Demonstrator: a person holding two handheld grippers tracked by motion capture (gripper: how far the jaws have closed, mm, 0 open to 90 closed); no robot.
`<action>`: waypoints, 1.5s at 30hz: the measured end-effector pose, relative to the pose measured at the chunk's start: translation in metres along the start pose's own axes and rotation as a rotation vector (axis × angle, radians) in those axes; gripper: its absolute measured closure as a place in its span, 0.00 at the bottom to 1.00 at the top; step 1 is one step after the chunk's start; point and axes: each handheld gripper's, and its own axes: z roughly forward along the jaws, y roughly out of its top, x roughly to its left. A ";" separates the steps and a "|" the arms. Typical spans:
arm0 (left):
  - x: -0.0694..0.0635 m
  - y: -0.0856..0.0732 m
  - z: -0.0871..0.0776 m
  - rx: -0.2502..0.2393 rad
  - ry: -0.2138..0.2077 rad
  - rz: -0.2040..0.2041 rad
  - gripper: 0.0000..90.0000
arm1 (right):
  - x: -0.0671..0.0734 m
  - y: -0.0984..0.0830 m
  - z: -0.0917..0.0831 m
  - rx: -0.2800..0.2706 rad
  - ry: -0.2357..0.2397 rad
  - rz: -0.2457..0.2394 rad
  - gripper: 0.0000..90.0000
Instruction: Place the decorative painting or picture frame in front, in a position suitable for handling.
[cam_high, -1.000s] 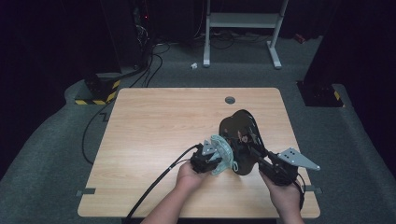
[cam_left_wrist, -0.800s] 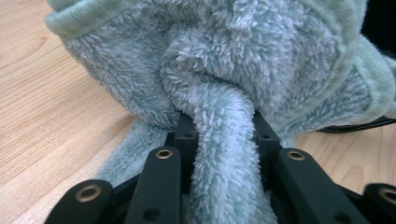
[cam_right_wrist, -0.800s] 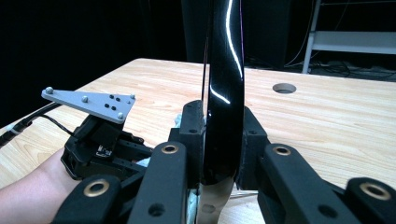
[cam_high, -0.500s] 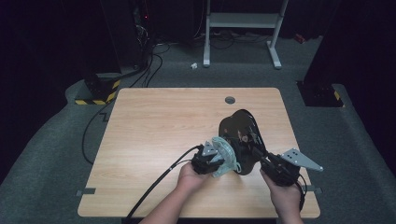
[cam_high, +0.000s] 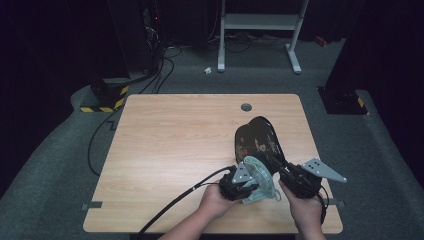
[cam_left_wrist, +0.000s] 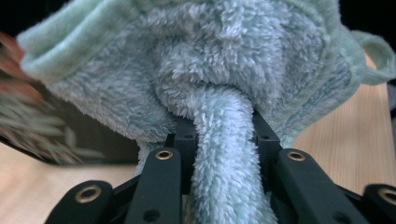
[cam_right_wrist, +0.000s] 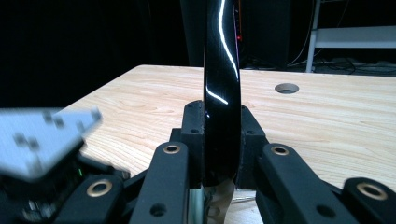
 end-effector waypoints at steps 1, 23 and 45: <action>0.003 0.004 -0.002 -0.012 0.005 -0.007 0.79 | 0.000 0.000 0.000 0.001 -0.001 -0.001 0.86; -0.003 0.005 -0.001 -0.042 0.030 -0.033 0.79 | 0.001 -0.001 0.001 0.003 -0.004 -0.008 0.87; 0.040 -0.028 0.020 0.132 0.129 -0.136 0.79 | 0.006 -0.001 0.003 0.008 -0.003 -0.041 0.86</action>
